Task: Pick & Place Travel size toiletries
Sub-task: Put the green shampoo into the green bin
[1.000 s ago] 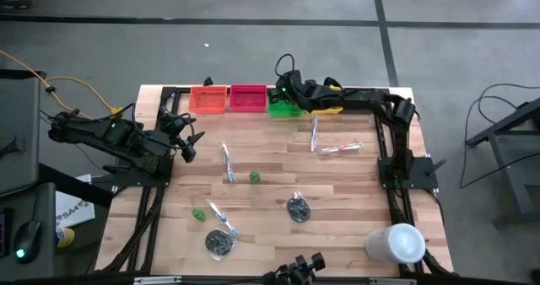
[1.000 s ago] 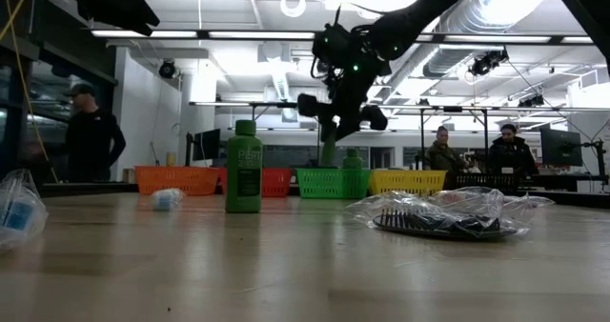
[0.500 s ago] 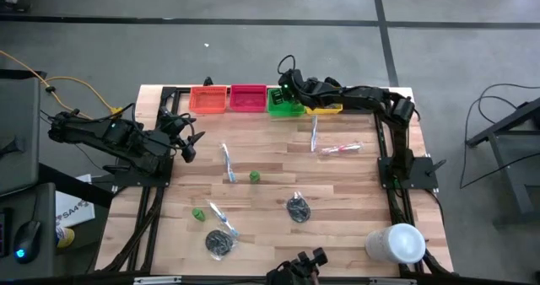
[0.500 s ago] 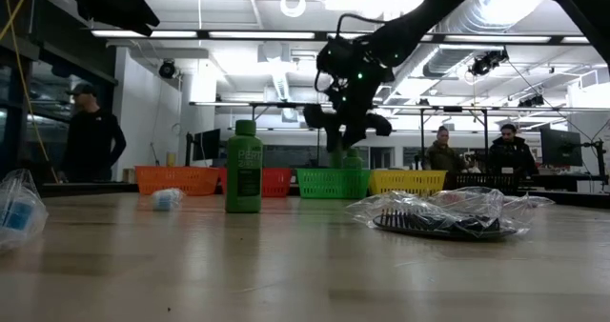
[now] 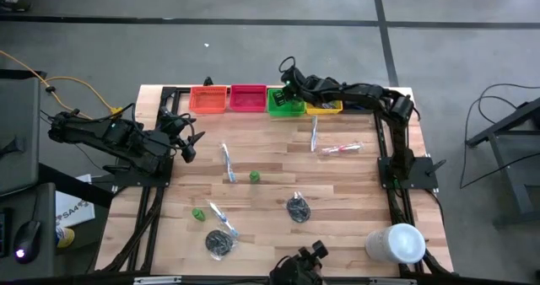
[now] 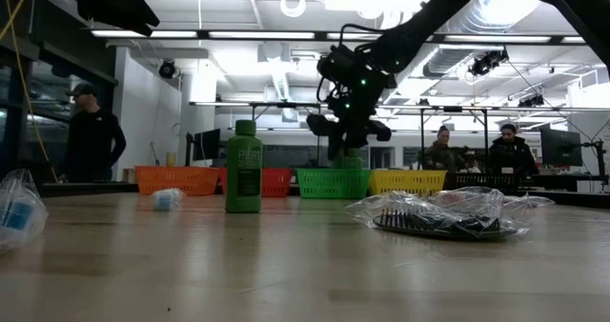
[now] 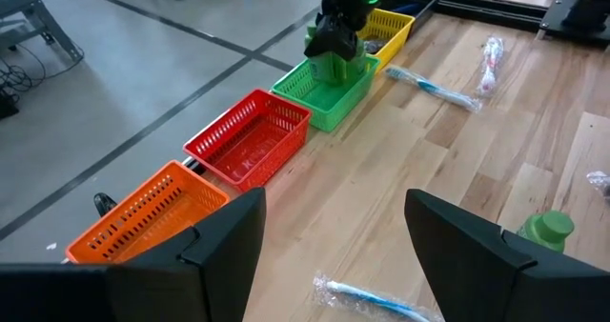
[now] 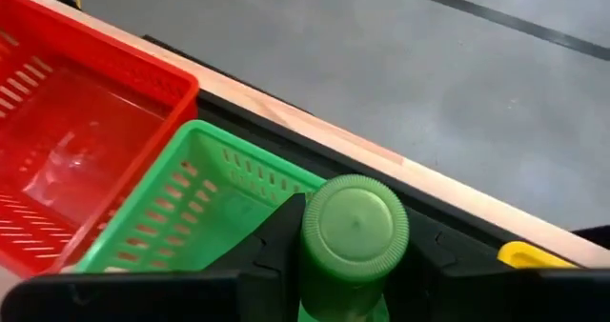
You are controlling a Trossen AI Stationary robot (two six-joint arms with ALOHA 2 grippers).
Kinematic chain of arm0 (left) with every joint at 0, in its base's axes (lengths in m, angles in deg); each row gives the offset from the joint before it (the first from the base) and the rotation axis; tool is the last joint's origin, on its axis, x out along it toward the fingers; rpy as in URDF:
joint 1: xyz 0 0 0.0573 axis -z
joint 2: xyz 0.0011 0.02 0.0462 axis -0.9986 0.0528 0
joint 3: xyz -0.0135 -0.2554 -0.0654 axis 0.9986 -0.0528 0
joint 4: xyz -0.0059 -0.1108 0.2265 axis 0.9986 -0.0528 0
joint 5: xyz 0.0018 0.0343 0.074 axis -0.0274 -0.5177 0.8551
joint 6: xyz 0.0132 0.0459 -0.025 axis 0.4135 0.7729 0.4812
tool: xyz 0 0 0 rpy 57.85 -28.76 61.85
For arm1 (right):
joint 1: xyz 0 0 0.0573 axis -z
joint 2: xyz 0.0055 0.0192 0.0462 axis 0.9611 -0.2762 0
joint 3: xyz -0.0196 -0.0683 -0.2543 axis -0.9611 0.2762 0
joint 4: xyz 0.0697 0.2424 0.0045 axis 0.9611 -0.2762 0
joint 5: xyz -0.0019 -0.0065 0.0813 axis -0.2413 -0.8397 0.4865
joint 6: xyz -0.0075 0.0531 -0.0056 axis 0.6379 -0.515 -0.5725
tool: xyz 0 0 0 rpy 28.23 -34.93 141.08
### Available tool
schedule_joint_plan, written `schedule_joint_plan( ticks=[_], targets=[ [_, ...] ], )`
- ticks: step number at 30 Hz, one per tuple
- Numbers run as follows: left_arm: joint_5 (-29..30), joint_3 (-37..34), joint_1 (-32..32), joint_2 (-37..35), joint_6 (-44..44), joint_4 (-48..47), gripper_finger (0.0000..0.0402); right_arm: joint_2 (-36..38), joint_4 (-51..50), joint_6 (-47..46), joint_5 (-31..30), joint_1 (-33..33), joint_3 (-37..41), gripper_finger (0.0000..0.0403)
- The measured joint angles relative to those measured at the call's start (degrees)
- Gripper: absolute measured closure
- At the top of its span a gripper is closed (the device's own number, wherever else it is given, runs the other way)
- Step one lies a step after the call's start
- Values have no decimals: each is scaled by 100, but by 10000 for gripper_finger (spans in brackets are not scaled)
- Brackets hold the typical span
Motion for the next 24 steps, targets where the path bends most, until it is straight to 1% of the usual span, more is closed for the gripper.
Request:
schedule_joint_plan(
  ticks=[3, 6, 11, 24],
  targets=[
    [-5, 0, 0, -1, 0, 0, 151, 0, -16, 11, 215, 64, 0, 300],
    [-13, 0, 0, -2, 2, 0, 151, 0, -73, 9, 448, 105, 0, 286],
    [-11, 0, 0, -2, 4, 0, 151, 2, -96, 11, 407, 77, 0, 265],
    [-9, 0, 0, 0, 15, 0, 151, 83, -117, 0, 457, 88, 0, 262]
  ],
)
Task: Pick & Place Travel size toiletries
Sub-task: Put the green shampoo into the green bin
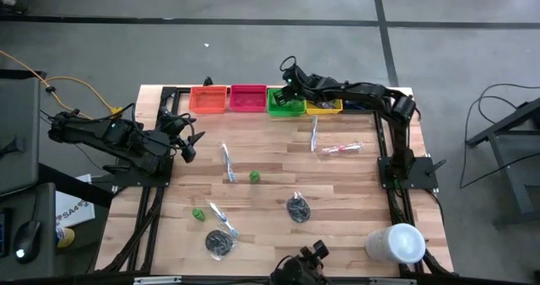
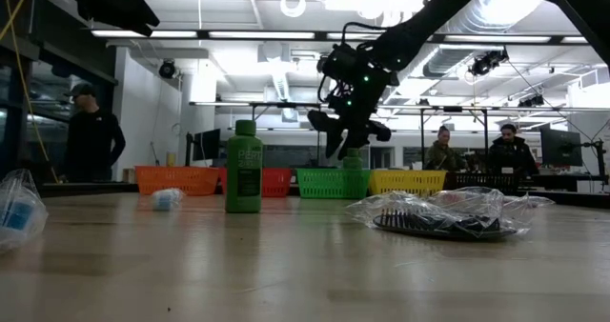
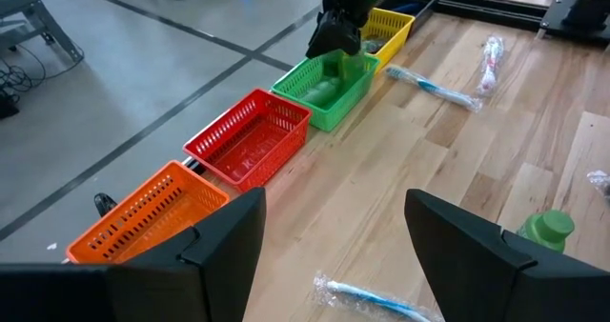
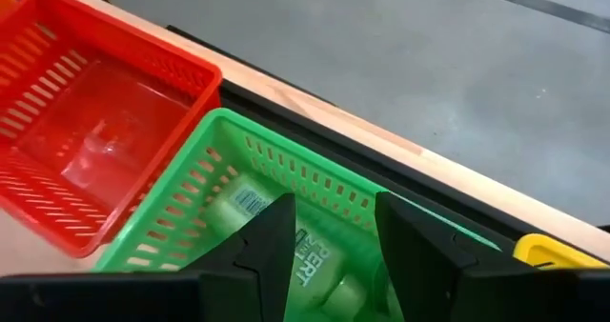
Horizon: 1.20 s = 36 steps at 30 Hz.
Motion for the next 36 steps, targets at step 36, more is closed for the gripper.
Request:
schedule_joint_plan(
  ticks=[36],
  targets=[
    [-2100, 0, 2, -13, -765, -191, 151, 2625, -3148, 39, 585, -1952, -4, 261]
  ],
)
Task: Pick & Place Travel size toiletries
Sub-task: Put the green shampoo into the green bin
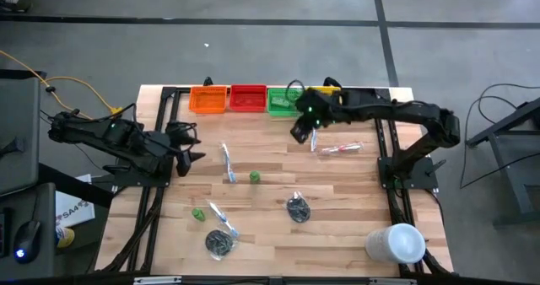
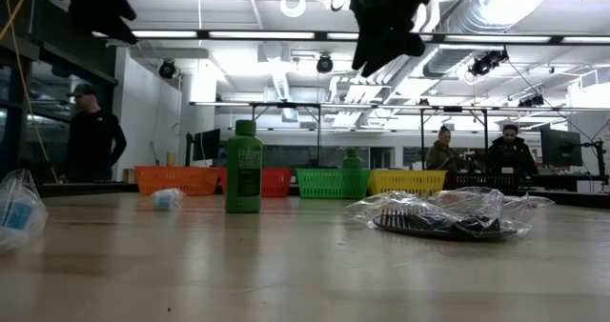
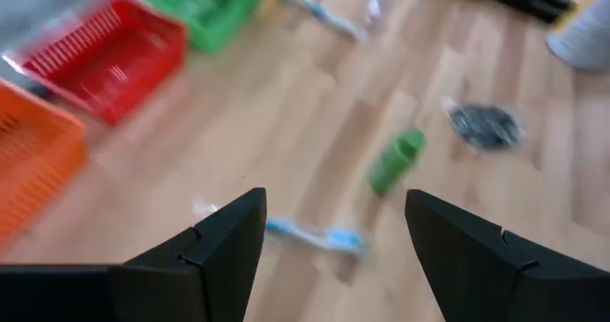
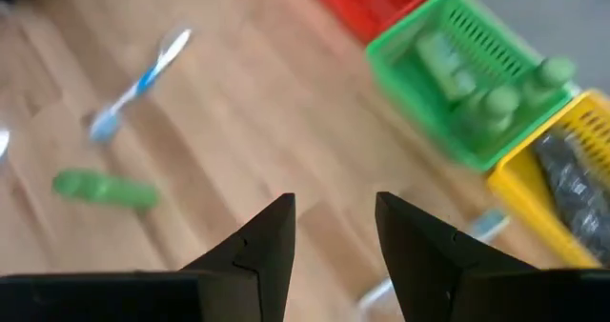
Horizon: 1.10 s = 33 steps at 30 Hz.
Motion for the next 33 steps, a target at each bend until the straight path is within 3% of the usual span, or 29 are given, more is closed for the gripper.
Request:
schedule_joint_plan(
  ticks=[9, 13, 18, 21, 25, 33],
  targets=[
    [-1282, 0, -2, 577, -275, -538, 151, 0, -170, -748, -270, -1237, 4, 261],
    [-2171, 0, -2, 977, -410, -917, 151, 0, -142, -1182, -322, -1611, 92, 261],
    [-3394, 0, -2, 1469, -2389, -1358, 151, -2, -187, -1731, -498, -1954, 291, 261],
    [-3602, 0, 20, 1743, -3549, -1275, 151, -2, -130, -1925, -654, -2105, 352, 261],
    [-3640, 0, 213, 2025, -4108, -953, 151, -4, -124, -1999, -942, -2220, 358, 261],
    [-3831, 0, 609, 2717, -5381, -802, 151, -4, -263, -1762, -921, -2423, 356, 261]
  ],
)
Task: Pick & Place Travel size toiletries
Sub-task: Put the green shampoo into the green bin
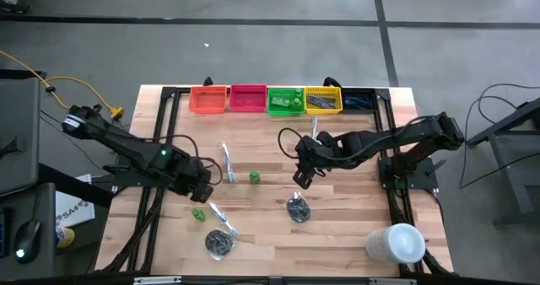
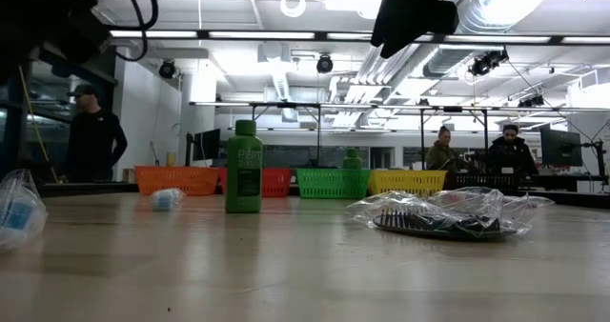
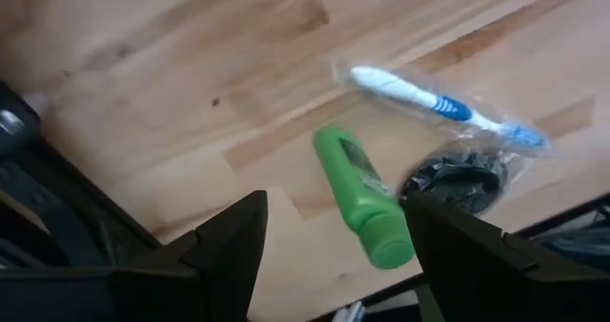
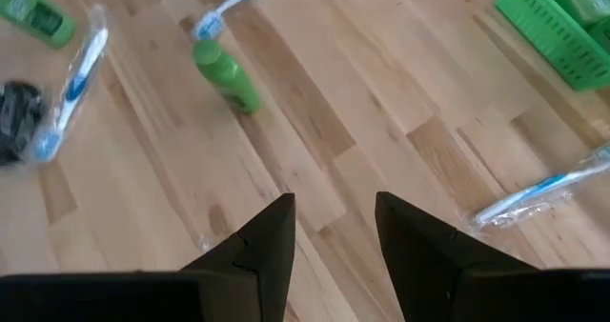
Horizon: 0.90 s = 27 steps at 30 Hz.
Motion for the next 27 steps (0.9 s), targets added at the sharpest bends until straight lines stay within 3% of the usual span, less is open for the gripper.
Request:
schedule_joint_plan(
  ticks=[6, 12, 18, 27],
  targets=[
    [-30, 0, 290, 305, -610, 343, 151, 0, -19, 324, 46, -43, 0, 261],
    [209, 0, 817, 297, -1865, 727, 151, 0, -49, 523, 301, -75, 0, 261],
    [774, 0, 1362, 297, -3141, 724, 151, 0, -50, 531, 301, -68, 0, 261],
    [839, 2, 1577, 689, -3740, 1000, 151, 0, -46, 773, 307, -70, 0, 261]
  ],
)
